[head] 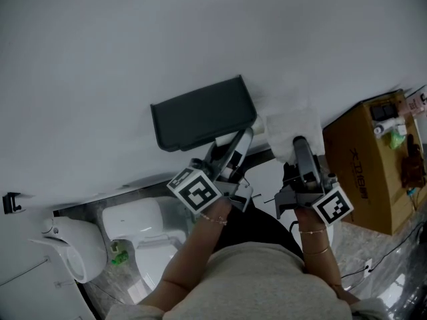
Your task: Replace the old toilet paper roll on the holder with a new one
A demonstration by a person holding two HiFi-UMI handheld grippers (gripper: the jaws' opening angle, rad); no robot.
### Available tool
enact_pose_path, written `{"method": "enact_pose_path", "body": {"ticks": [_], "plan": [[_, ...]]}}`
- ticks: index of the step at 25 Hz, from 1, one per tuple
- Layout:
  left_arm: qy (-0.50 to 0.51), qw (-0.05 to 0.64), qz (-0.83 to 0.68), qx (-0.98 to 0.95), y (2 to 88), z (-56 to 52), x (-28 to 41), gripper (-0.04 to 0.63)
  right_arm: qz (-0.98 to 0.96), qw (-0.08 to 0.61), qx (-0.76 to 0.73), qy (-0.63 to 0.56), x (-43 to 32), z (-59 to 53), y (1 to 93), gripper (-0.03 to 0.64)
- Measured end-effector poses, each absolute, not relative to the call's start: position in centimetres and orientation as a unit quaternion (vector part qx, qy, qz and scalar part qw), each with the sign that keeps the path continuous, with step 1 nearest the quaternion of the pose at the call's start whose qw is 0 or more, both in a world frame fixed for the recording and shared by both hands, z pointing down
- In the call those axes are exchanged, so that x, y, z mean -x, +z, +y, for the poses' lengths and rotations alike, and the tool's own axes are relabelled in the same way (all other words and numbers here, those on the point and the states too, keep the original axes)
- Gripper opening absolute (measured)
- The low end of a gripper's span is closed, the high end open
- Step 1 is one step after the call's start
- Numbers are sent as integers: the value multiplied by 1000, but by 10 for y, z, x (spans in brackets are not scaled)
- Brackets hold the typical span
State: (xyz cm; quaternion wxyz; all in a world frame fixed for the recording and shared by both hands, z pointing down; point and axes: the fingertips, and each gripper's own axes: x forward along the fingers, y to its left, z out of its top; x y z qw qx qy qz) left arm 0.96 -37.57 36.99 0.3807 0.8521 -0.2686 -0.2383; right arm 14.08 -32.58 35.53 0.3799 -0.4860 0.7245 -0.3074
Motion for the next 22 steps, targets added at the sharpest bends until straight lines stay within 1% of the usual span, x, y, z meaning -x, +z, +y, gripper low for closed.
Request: {"method": "enact_pose_path", "body": {"ticks": [9, 22], "plan": [[-222, 380, -236, -866, 370, -371, -59, 212, 710, 392, 505, -294, -185, -313, 356, 414], [-204, 401, -192, -872, 376, -364, -81, 212, 688, 400, 533, -286, -199, -306, 359, 414]]}}
